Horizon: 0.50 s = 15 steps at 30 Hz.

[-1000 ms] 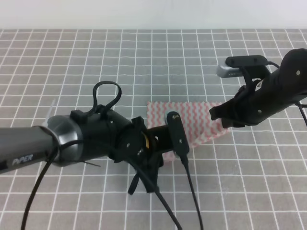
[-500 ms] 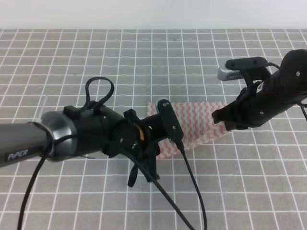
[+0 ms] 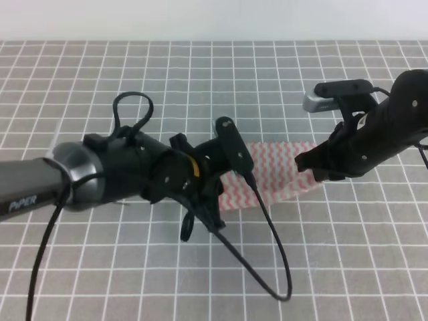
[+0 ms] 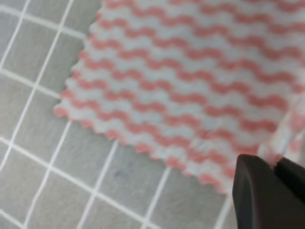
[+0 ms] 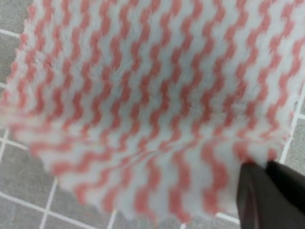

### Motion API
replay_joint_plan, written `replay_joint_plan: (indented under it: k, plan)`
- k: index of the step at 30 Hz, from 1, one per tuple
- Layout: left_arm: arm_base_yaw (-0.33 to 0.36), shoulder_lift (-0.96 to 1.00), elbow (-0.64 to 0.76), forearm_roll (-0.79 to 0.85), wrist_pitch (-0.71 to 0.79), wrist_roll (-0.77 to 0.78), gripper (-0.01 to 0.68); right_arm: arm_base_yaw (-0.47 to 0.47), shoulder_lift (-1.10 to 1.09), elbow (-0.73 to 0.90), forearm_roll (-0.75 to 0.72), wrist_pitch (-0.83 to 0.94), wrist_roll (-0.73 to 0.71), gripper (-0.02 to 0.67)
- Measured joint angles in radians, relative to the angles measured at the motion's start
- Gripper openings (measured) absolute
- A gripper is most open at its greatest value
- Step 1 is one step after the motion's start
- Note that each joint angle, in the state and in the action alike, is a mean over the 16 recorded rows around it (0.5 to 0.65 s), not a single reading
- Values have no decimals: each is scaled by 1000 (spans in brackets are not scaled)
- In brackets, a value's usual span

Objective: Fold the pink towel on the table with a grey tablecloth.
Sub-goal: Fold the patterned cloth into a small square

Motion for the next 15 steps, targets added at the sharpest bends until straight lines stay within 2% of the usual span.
replay_joint_plan:
  k: [15]
  plan:
    - [17,70,-90,3,32,-7,-2,0,28,-1,-3,-41,0,-16]
